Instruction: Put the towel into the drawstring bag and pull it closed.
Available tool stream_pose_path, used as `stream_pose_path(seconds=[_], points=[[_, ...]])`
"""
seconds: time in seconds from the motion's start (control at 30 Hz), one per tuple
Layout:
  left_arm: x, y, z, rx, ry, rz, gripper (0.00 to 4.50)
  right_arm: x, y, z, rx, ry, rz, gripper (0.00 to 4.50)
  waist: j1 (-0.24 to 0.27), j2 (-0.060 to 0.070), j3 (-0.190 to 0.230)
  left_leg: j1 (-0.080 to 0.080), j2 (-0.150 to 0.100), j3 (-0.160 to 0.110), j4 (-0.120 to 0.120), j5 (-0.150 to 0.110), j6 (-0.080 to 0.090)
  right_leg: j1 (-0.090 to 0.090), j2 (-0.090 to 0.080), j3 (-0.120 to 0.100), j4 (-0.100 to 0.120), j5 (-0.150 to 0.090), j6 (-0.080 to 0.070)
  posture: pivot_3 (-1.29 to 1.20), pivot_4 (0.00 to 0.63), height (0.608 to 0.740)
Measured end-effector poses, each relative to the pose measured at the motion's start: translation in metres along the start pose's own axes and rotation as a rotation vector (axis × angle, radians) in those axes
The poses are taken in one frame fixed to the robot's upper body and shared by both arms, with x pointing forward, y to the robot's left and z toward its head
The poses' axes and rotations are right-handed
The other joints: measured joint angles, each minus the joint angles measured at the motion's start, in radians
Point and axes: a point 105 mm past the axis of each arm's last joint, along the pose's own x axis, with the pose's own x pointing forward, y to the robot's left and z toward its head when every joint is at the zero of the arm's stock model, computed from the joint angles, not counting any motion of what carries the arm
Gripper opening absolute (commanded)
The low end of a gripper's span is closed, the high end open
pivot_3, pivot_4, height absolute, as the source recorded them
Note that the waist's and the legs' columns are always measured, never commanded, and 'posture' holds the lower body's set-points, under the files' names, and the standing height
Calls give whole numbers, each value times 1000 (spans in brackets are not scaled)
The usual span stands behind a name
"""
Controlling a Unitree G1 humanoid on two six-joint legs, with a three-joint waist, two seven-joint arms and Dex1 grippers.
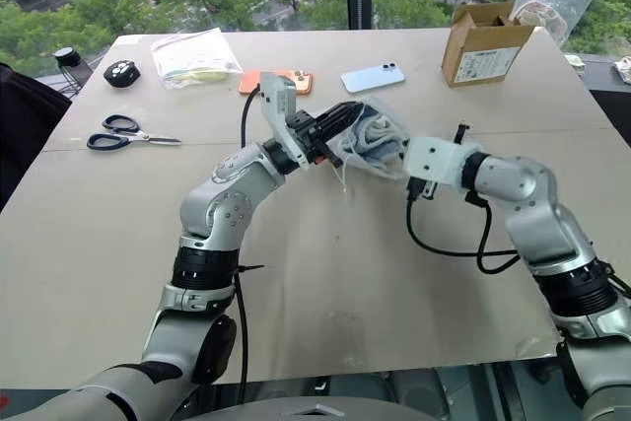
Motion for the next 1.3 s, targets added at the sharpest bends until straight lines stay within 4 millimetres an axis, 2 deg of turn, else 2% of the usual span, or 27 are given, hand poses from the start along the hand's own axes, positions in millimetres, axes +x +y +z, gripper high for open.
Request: stream_pose_path(seconds=[0.2, 0.47, 0.73, 0.8, 0.83, 1.07, 1.13, 1.2, 1.27, 1.3], points=[[-3, 1, -6, -14, 9, 8, 0, 14, 11, -18, -57, 82, -19, 817, -1, 0, 0, 0, 0, 0, 0, 0, 0, 0, 0, 0, 0, 0, 0, 0, 150, 740], [-2, 0, -6, -18, 9, 5, 0, 32, 9, -17, -141, 126, -19, 817, -2, 0, 0, 0, 0, 0, 0, 0, 0, 0, 0, 0, 0, 0, 0, 0, 150, 740], [-1, -2, -8, -21, 11, -2, 0, 39, 17, -33, -125, 262, -2, 817, -1, 0, 0, 0, 0, 0, 0, 0, 0, 0, 0, 0, 0, 0, 0, 0, 150, 740], [-1, -2, -8, -21, 11, 0, 0, 38, 16, -36, -118, 285, -10, 177, -1, 0, 0, 0, 0, 0, 0, 0, 0, 0, 0, 0, 0, 0, 0, 0, 150, 740], [-1, -2, -8, -22, 11, 0, 0, 38, 15, -38, -117, 296, -15, 27, -1, 0, 0, 0, 0, 0, 0, 0, 0, 0, 0, 0, 0, 0, 0, 0, 150, 740], [-1, -2, -8, -22, 10, 1, 0, 34, 10, -38, -93, 287, -55, 27, -1, 0, 0, 0, 0, 0, 0, 0, 0, 0, 0, 0, 0, 0, 0, 0, 150, 740], [-1, -1, -7, -21, 10, 2, 0, 30, 8, -33, -15, 247, -67, 27, -1, 0, 0, 0, 0, 0, 0, 0, 0, 0, 0, 0, 0, 0, 0, 0, 150, 740], [-3, 1, -6, -13, 12, 9, 0, 24, 8, -13, 164, 132, -62, 27, -3, 0, 0, 0, 0, -1, -1, 0, 0, 0, 0, 0, 0, 0, 0, 0, 150, 740], [-3, 2, -6, -10, 12, 9, 0, 5, 2, 40, 544, -185, 0, 27, -8, 0, 0, 0, 1, 0, -1, 0, 0, 0, 1, 0, 0, 0, 0, 0, 150, 740], [-4, 2, -6, -9, 12, 9, 0, 1, -1, 49, 586, -240, 13, 27, -7, 0, 0, 0, 1, -1, -1, 0, 0, 0, 1, 0, 0, 0, 0, 0, 150, 740]])
